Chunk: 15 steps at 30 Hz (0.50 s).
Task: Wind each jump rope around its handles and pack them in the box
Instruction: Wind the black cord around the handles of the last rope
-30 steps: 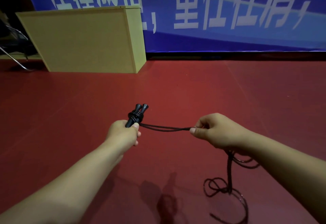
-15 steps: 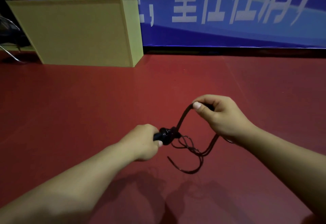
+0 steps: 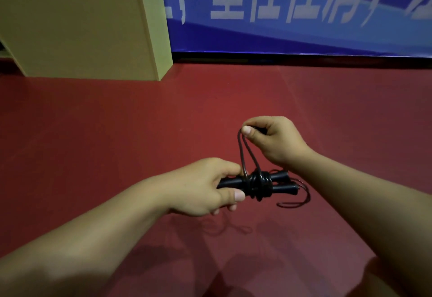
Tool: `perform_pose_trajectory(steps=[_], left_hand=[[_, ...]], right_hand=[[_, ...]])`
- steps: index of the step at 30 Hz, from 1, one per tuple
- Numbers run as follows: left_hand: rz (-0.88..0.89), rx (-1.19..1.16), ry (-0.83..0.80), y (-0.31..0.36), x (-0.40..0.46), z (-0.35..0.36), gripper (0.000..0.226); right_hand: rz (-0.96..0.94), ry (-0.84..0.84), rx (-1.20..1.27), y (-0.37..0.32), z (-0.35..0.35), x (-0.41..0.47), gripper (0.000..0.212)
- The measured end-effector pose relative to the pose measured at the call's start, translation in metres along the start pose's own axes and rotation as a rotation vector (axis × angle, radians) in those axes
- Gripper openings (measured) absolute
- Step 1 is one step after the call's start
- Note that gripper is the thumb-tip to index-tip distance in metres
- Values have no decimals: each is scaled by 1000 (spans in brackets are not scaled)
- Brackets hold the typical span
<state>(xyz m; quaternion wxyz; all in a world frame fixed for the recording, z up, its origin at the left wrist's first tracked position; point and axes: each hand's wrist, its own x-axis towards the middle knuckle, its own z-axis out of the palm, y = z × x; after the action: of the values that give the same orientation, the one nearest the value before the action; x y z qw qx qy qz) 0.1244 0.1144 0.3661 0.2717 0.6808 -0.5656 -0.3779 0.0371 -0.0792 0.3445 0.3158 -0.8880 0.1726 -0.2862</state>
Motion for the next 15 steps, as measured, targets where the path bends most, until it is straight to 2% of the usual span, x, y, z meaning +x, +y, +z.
perform_pose_trajectory(steps=[5, 11, 15], left_hand=[[13, -47, -15, 2, -6, -4, 7], [-91, -9, -16, -5, -13, -12, 9], [-113, -58, -73, -5, -16, -13, 15]], right_hand=[[125, -67, 62, 5, 0, 1, 12], [259, 85, 275, 6, -6, 8, 6], [285, 52, 247, 7, -3, 6, 4]])
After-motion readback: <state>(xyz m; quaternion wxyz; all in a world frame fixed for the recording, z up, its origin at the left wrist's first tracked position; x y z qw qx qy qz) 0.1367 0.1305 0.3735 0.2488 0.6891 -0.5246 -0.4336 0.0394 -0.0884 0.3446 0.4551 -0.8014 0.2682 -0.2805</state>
